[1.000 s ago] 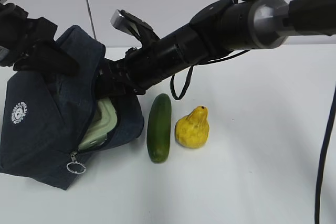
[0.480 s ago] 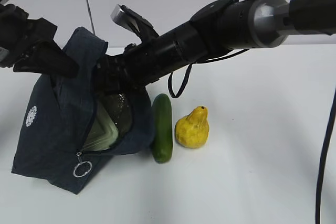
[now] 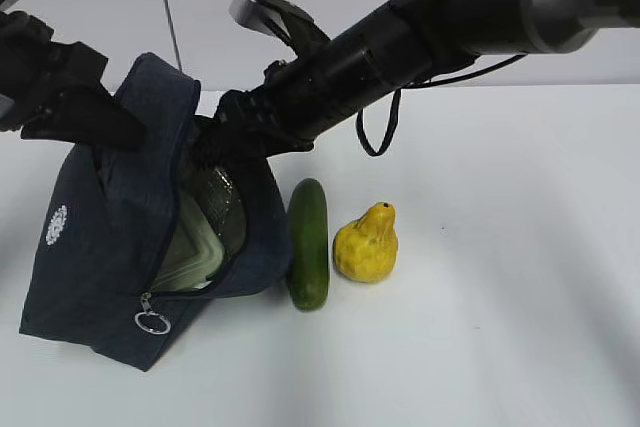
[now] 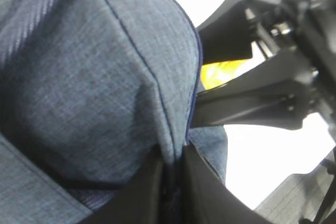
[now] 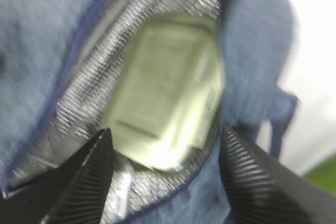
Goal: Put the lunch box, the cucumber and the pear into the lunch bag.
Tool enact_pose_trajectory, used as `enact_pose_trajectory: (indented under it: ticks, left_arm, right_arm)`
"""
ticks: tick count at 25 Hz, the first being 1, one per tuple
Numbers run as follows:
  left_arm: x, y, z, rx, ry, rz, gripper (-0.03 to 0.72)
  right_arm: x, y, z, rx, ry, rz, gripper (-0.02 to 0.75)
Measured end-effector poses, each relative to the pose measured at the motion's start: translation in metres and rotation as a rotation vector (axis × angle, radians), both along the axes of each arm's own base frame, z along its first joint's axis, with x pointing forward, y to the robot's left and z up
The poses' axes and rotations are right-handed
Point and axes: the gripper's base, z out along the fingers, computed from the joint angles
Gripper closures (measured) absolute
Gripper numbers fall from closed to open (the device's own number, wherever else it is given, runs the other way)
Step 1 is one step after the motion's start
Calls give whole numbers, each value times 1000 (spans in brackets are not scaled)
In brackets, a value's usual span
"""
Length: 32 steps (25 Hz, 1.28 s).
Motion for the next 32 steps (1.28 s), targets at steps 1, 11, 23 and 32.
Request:
enact_pose_trajectory:
  ticks: [1, 11, 23, 32]
  left_arm:
    - [0, 0, 0, 4, 0, -1, 671]
    - [2, 15, -4, 64, 15, 33, 671]
    - [0, 18, -6, 99, 40, 39, 671]
    - [0, 18, -6, 99, 45, 39, 671]
  right_arm:
    - [0, -1, 0, -12, 2, -2, 241]
    - [9, -41, 6, -176, 72, -128, 241]
    - [11, -92, -8, -526, 173, -198, 286]
    - [7, -95, -10, -577, 202, -177, 293]
